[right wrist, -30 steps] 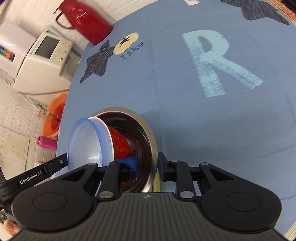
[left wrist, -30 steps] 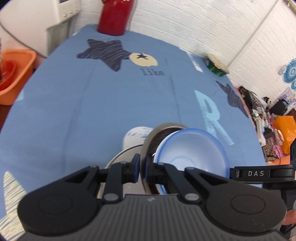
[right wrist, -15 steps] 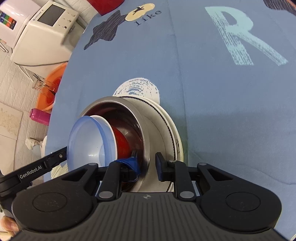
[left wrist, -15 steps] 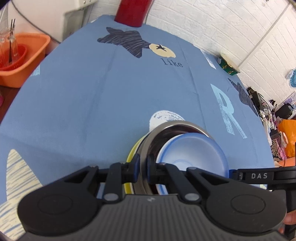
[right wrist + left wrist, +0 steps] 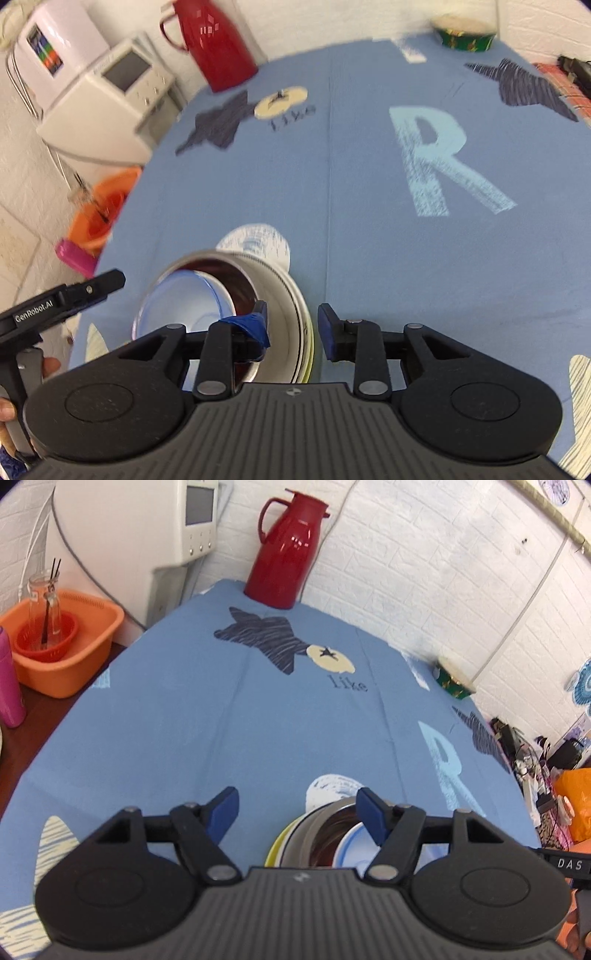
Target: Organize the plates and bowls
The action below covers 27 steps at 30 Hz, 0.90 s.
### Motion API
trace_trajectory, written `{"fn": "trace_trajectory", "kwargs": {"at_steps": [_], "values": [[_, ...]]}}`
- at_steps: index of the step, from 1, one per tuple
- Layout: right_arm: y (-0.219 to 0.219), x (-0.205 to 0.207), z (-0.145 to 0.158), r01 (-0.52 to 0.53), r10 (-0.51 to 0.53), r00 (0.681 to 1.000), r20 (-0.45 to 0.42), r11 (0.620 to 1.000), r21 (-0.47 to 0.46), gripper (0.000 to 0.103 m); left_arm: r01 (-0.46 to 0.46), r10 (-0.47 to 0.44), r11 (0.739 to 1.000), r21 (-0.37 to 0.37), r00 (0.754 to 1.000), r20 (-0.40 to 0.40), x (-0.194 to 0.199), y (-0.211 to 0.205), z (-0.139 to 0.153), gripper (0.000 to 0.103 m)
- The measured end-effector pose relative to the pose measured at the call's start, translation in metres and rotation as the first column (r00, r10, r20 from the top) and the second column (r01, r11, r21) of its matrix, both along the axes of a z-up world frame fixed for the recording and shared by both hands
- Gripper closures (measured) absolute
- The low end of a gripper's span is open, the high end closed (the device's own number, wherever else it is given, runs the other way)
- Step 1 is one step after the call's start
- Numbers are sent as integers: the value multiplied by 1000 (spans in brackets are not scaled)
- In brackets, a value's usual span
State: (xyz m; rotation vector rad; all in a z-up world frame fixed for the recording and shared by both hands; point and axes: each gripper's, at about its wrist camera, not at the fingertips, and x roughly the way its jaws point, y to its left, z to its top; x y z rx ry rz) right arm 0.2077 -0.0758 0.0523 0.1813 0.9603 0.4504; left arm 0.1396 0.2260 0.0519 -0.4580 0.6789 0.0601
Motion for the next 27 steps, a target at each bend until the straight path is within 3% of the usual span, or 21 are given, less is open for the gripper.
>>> {"fn": "trace_trajectory", "kwargs": {"at_steps": [4, 12, 20, 24, 27], "values": [[-5, -11, 1, 10, -15, 995, 95, 999, 53, 88, -9, 9, 1000, 8, 999, 45, -6, -12, 4, 31], [-1, -20, -17, 103, -121, 977, 175, 989, 107, 84, -54, 52, 998, 18, 994, 95, -20, -32, -3, 30], [-12, -32, -42, 132, -178, 973, 145, 950, 282, 79, -80, 76, 995, 59, 994, 78, -30, -44, -18, 30], [-16, -36, -48, 129, -176, 975, 135, 944, 303, 75, -85, 81, 995, 60, 994, 75, -32, -47, -18, 30], [-18, -37, -50, 127, -174, 975, 137, 947, 296, 74, -92, 85, 990, 105, 994, 74, -35, -54, -15, 30]]}}
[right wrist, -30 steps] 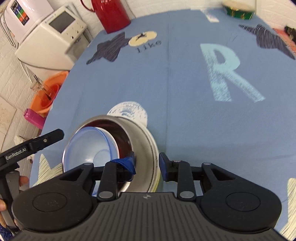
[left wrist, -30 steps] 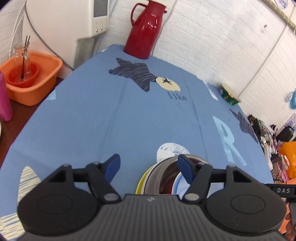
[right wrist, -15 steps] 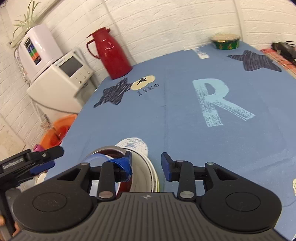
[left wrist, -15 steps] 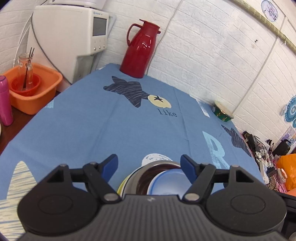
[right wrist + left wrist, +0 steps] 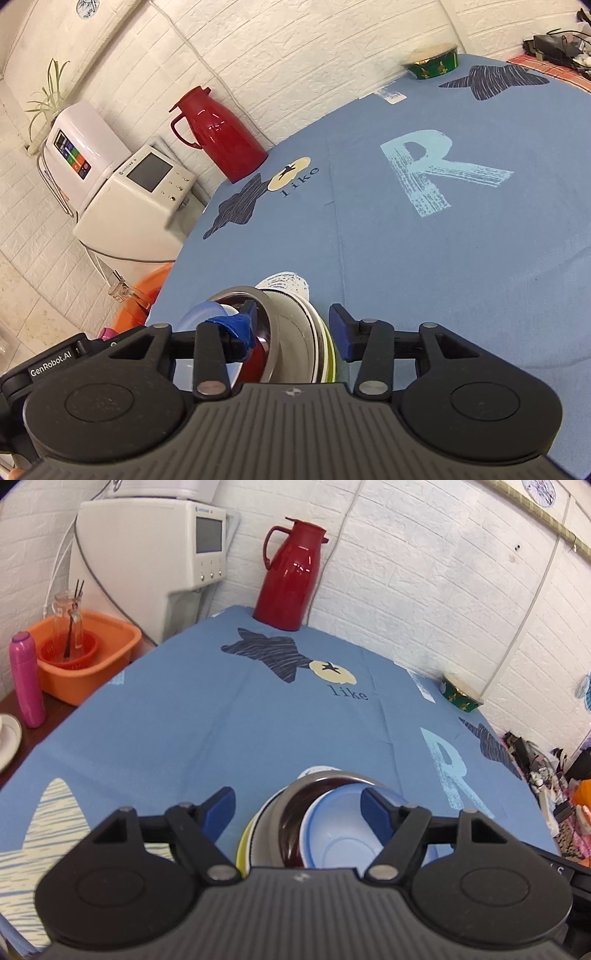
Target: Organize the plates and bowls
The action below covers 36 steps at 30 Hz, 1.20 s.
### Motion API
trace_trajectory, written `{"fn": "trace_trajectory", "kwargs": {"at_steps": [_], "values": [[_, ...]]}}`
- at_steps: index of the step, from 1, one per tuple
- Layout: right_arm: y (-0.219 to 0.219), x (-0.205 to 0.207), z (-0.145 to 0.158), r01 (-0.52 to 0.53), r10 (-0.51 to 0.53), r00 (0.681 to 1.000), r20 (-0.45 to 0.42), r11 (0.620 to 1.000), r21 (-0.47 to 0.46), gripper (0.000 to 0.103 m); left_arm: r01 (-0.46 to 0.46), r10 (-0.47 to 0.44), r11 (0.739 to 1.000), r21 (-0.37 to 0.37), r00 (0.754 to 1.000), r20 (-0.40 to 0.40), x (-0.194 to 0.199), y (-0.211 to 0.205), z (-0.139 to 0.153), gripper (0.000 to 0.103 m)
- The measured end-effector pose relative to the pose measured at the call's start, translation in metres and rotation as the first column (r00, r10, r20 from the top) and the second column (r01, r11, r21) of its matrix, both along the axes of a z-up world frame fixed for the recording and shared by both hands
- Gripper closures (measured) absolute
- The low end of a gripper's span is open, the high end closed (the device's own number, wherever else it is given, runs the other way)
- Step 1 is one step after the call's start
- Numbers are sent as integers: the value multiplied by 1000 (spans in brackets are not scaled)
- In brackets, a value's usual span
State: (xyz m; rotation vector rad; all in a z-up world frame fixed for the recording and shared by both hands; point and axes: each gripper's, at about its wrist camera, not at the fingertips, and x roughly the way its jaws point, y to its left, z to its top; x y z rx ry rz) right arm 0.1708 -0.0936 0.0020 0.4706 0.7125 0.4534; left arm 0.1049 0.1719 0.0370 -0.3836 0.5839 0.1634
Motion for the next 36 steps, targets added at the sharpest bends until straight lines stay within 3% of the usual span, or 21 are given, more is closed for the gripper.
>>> {"fn": "trace_trajectory", "kwargs": {"at_steps": [6, 14, 26, 32, 34, 36], "values": [[-2, -7, -1, 27, -27, 1000, -2, 999, -39, 72, 18, -18, 998, 62, 1000, -7, -10, -16, 6, 30], [3, -33, 13, 82, -66, 994, 88, 977, -199, 70, 47, -48, 988, 147, 999, 3, -35, -39, 10, 30], [-11, -63, 17, 80, -60, 992, 108, 978, -191, 66, 77, -85, 972, 220, 996, 27, -69, -70, 14, 28], [-22, -71, 12, 133, -110, 988, 109, 964, -230, 65, 87, -98, 955, 283, 995, 26, -77, -88, 12, 22], [-27, -73, 8, 133, -114, 989, 97, 967, -219, 65, 94, -103, 956, 278, 995, 16, -77, -91, 10, 1], [-29, -73, 5, 135, -119, 989, 85, 965, -223, 64, 109, -115, 955, 275, 993, 6, -82, -94, 7, 0]]}}
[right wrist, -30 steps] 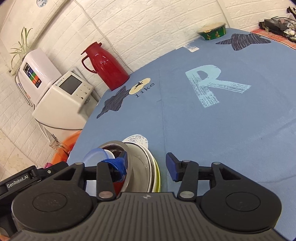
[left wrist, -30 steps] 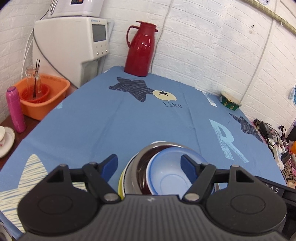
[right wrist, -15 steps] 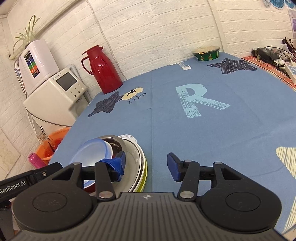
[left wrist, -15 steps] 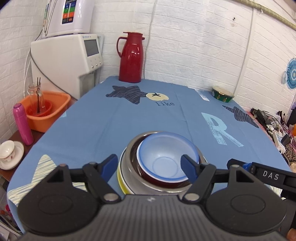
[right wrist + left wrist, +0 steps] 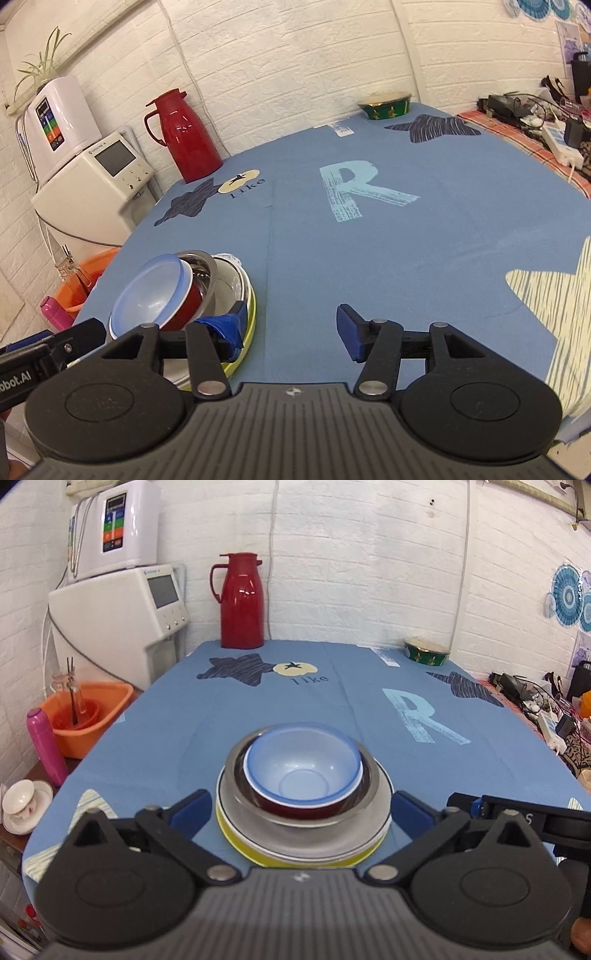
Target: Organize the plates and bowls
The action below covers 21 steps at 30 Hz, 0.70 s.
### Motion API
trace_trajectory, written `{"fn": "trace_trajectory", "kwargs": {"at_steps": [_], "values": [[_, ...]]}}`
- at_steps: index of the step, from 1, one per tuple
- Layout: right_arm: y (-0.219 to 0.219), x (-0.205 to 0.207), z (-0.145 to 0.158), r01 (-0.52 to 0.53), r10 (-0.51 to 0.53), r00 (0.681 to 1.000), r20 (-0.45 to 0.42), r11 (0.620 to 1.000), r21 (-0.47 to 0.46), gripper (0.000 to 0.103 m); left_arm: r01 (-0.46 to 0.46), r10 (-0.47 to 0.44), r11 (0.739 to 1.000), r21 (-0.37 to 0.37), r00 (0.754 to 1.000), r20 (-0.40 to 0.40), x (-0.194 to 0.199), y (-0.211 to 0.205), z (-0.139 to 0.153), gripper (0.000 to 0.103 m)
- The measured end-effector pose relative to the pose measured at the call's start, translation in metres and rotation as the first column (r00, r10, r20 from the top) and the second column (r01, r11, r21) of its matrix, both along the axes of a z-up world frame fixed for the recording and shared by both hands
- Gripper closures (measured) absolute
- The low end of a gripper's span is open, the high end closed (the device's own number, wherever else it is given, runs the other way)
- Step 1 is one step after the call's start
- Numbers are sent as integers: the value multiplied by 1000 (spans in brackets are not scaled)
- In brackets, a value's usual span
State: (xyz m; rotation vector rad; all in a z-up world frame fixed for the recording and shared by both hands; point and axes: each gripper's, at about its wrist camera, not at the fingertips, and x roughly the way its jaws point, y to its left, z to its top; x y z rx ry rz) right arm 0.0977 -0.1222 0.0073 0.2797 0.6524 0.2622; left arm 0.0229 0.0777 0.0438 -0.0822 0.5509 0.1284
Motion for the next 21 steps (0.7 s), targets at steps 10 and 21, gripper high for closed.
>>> {"fn": "trace_trajectory", "kwargs": {"at_steps": [10, 21], "values": [[-12, -7, -16, 37, -40, 997, -71, 998, -44, 63, 56, -56, 998, 28, 998, -15, -17, -16, -2, 0], [1, -15, -10, 20, -23, 999, -28, 994, -111, 61, 74, -73, 997, 11, 997, -38, -23, -20, -8, 0]]}}
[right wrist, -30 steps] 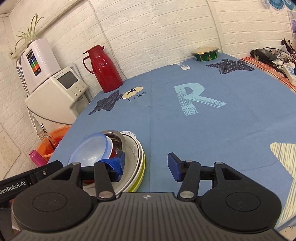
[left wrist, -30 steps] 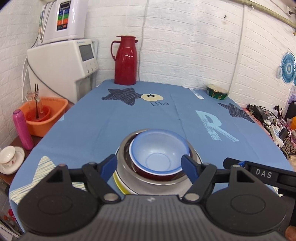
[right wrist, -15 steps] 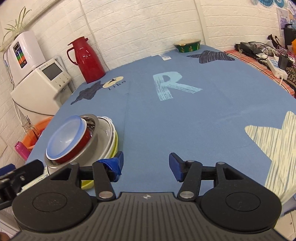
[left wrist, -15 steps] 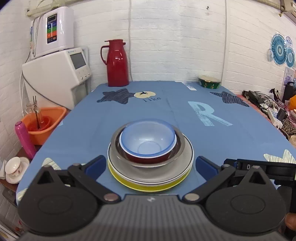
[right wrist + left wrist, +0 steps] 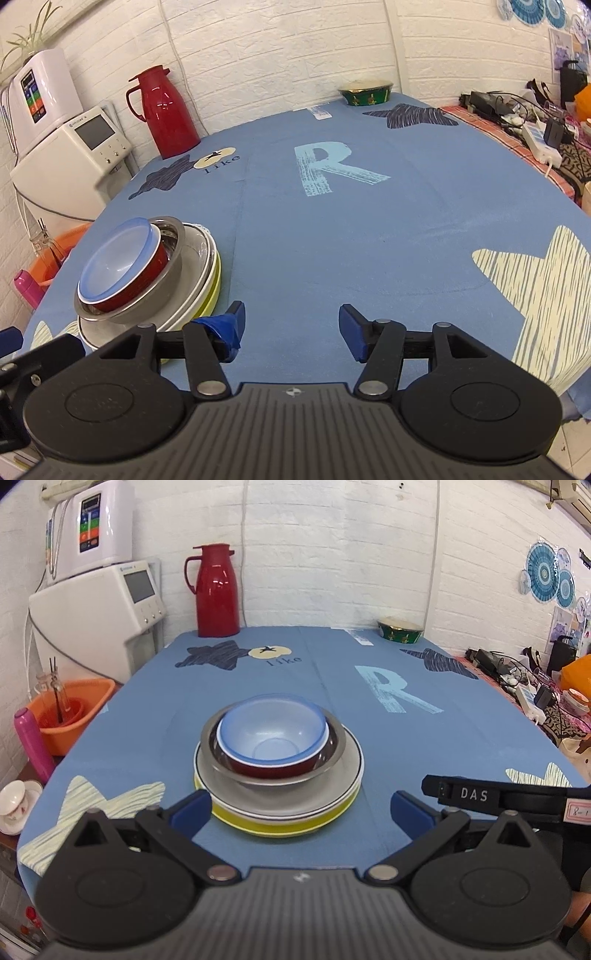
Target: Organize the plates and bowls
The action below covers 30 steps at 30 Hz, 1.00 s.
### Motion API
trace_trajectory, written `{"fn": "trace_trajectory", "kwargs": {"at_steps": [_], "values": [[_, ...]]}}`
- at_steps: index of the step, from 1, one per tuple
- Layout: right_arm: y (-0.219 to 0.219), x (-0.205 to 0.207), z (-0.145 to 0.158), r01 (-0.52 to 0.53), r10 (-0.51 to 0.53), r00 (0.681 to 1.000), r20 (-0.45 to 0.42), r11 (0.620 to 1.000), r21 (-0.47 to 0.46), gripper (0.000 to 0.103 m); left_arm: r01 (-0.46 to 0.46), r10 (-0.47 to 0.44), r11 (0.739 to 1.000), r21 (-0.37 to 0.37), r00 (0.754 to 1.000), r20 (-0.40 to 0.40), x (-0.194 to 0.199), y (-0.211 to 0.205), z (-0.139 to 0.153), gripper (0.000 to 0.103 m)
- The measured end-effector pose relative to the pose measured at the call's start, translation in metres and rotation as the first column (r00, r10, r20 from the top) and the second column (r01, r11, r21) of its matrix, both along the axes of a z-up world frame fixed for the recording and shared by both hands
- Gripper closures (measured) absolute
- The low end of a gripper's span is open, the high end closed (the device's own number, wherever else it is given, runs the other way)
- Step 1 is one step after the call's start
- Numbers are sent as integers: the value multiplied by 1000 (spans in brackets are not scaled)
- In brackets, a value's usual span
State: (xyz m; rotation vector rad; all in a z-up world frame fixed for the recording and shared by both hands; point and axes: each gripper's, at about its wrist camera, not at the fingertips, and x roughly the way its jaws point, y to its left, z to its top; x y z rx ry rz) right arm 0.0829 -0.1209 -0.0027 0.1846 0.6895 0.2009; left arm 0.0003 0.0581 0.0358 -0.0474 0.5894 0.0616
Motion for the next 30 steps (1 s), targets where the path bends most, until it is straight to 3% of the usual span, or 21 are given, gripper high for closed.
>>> {"fn": "trace_trajectory", "kwargs": {"at_steps": [15, 23, 30], "values": [[11, -18, 4, -17, 17, 1000, -3, 998, -68, 60, -11, 10, 1000, -11, 998, -65, -3, 8, -14, 0], [17, -21, -1, -57, 57, 998, -35, 998, -21, 59, -11, 12, 1000, 1, 996, -86, -6, 10, -21, 0], [17, -22, -2, -50, 49, 998, -35, 999, -21, 59, 2, -3, 1000, -24, 999, -41, -9, 14, -20, 0]]}}
